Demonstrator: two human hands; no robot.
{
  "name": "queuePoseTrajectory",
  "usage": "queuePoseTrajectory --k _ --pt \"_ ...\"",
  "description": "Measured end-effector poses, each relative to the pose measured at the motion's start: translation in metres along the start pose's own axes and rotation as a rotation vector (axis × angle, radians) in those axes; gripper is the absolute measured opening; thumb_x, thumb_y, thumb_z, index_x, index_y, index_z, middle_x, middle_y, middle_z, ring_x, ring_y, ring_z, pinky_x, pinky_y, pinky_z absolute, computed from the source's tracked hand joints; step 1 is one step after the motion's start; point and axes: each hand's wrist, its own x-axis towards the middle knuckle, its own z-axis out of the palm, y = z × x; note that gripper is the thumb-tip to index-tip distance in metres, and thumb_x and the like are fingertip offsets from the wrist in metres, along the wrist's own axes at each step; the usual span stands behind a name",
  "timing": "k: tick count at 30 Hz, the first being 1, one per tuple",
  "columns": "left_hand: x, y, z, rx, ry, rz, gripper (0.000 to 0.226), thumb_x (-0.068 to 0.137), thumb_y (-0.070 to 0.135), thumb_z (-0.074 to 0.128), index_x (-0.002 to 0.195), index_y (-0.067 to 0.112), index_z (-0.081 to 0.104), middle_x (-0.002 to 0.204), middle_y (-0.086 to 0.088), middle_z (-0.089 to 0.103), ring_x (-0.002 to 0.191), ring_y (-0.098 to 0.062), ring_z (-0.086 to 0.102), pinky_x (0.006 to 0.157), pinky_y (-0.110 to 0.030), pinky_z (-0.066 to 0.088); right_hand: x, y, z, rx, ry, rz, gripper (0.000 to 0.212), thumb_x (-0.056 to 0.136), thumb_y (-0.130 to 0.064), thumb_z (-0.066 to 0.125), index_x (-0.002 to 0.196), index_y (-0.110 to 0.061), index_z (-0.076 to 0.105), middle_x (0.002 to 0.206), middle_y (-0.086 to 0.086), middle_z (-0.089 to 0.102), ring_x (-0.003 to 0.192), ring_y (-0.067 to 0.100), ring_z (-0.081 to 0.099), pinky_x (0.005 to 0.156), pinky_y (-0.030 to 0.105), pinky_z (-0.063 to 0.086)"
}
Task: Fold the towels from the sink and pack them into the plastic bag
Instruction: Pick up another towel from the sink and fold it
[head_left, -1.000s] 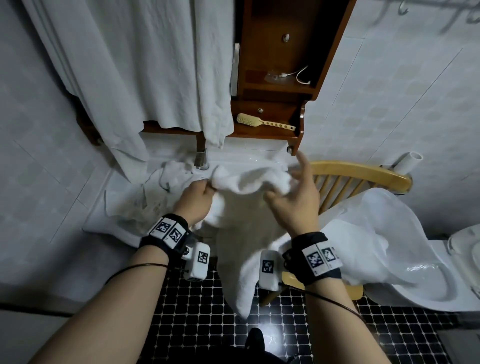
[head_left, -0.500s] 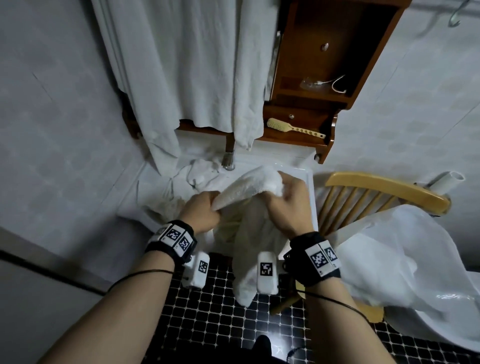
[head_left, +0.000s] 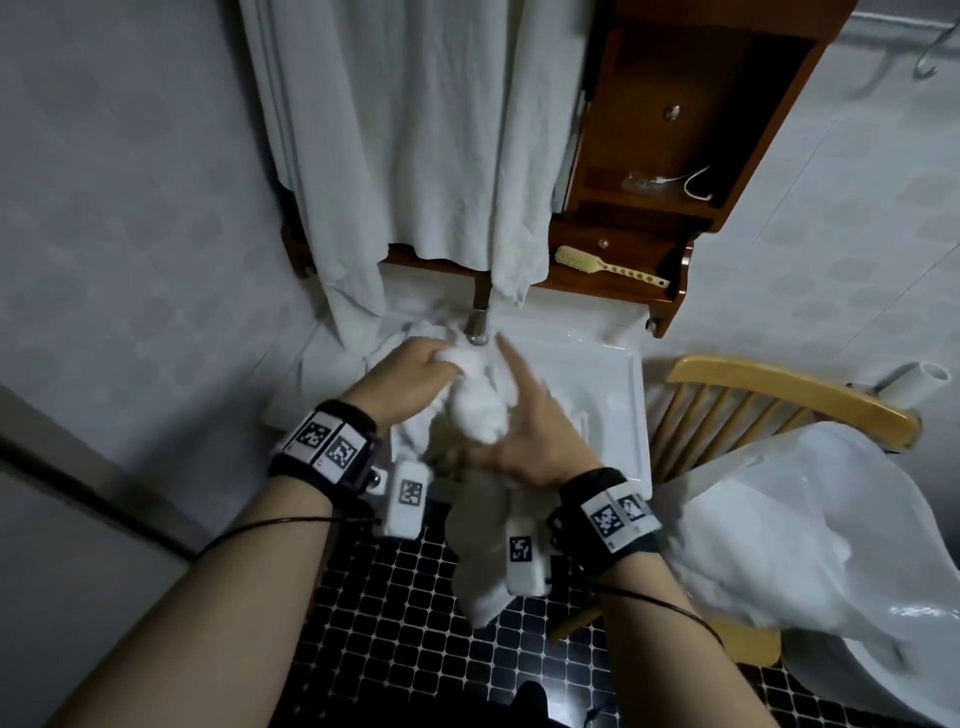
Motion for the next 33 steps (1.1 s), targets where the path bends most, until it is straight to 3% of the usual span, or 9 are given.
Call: queuePoseTrajectory --k 3,7,9,13,17,21,26,30,33 --pt "-0.016 0.042 -0.012 -0.006 -0.091 0.173 0.044 0.084 0.049 0.065 0.091 0.006 0.070 0.083 0.001 0.070 0.081 -0.016 0.067 0.080 -0.039 0.052 0.004 -0.009 0.035 -0.097 -0.087 -0.031 0.043 0.080 -0.048 0.077 0.114 -0.024 0.067 0.112 0.001 0.071 0.101 0.019 0.067 0.092 0.042 0.057" --pt "-0.033 0.048 -0.030 -0.061 0.007 0.269 0.043 0.069 0.040 0.099 0.099 0.026 0.071 0.090 0.018 0.073 0.086 0.002 0.069 0.083 -0.024 0.057 -0.002 -0.022 0.023 0.303 0.151 0.058 0.017 0.085 -0.040 0.080 0.092 -0.024 0.077 0.095 -0.005 0.077 0.089 0.014 0.073 0.080 0.032 0.059" --pt "-0.037 0.027 -0.034 -0.041 0.001 0.183 0.055 0.066 0.032 0.101 0.107 0.039 0.066 0.094 0.024 0.073 0.088 0.016 0.066 0.085 -0.017 0.055 -0.005 -0.022 0.009 0.509 0.254 0.173 0.023 0.083 -0.036 0.086 0.099 -0.021 0.079 0.100 -0.001 0.079 0.098 0.019 0.075 0.084 0.035 0.060" --pt "-0.024 -0.053 -0.019 0.214 -0.116 -0.107 0.047 0.070 0.051 0.091 0.106 0.027 0.073 0.095 0.007 0.079 0.088 -0.011 0.075 0.088 -0.043 0.062 -0.016 -0.034 -0.017 0.977 0.262 0.179 0.047 0.081 -0.034 0.086 0.114 -0.001 0.075 0.114 0.023 0.075 0.110 0.041 0.073 0.103 0.054 0.055" --pt "-0.022 -0.101 0.015 0.307 -0.169 -0.265 0.030 0.093 0.033 0.069 0.115 0.013 0.074 0.113 -0.011 0.076 0.103 -0.027 0.071 0.093 -0.038 0.057 -0.020 -0.041 -0.033 1.278 0.352 0.112 0.038 0.091 -0.026 0.077 0.118 0.000 0.072 0.125 0.028 0.070 0.120 0.043 0.068 0.110 0.058 0.050" --pt "-0.017 -0.111 0.020 0.245 -0.014 -0.289 0.023 0.099 0.014 0.051 0.109 0.009 0.071 0.106 -0.014 0.074 0.107 -0.034 0.070 0.090 -0.040 0.056 -0.014 -0.022 -0.029 0.805 0.700 0.232 0.030 0.082 -0.026 0.088 0.109 -0.019 0.076 0.106 0.008 0.079 0.103 0.027 0.076 0.097 0.055 0.060" --pt "-0.017 -0.056 -0.009 -0.079 0.171 -0.244 0.036 0.095 0.033 0.067 0.087 -0.002 0.070 0.082 -0.012 0.073 0.077 -0.028 0.070 0.069 -0.033 0.047 -0.014 0.019 -0.001 0.540 0.512 0.575 0.108 0.068 -0.019 0.078 0.160 -0.017 0.021 0.112 0.014 0.064 0.093 0.031 0.069 0.069 0.041 0.060" --pt "-0.021 -0.022 -0.016 -0.283 0.224 -0.086 0.045 0.087 0.050 0.079 0.083 0.006 0.070 0.072 0.003 0.063 0.068 -0.016 0.060 0.064 -0.029 0.045 -0.021 0.021 -0.005 0.631 0.736 0.501 0.057 0.090 -0.019 0.063 0.146 -0.021 0.053 0.113 0.009 0.072 0.107 0.026 0.069 0.101 0.046 0.057" --pt "-0.023 -0.006 -0.004 -0.325 0.056 -0.009 0.021 0.091 0.028 0.083 0.108 0.018 0.079 0.095 0.000 0.080 0.090 -0.018 0.075 0.078 -0.032 0.059 -0.032 0.003 -0.005 0.794 0.651 0.310 0.038 0.101 -0.004 0.050 0.123 -0.025 0.073 0.108 0.014 0.077 0.088 0.023 0.066 0.080 0.036 0.053"
